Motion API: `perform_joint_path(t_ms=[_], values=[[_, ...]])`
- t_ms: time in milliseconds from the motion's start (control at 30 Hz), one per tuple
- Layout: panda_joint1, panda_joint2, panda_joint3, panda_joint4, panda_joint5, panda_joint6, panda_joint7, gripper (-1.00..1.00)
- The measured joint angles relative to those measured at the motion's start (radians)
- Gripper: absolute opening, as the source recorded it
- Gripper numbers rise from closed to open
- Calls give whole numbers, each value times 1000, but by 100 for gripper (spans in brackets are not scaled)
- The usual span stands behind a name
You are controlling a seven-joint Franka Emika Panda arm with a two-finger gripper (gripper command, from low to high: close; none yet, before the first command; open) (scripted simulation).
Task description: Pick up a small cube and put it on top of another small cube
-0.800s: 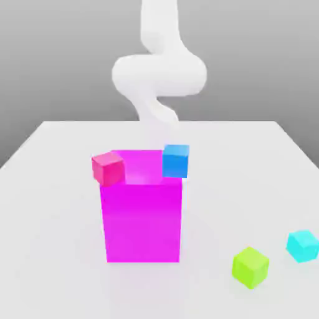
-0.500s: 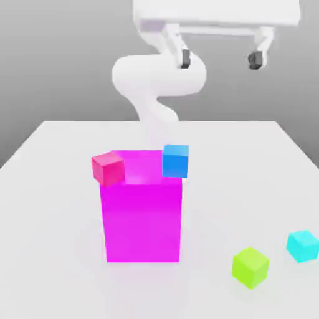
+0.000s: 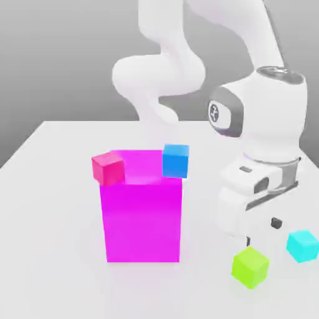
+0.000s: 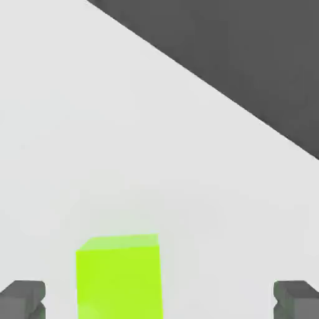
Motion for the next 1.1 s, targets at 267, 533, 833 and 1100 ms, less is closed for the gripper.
perform_joint_path(t_ms=[267, 533, 833, 1100], values=[[53, 179, -63, 27, -70, 139, 49, -100], [26, 66, -25, 4, -22, 48, 13, -100], [177, -67, 159, 69, 17, -152, -52, -100], [225, 83, 104, 84, -96, -25, 27, 100]])
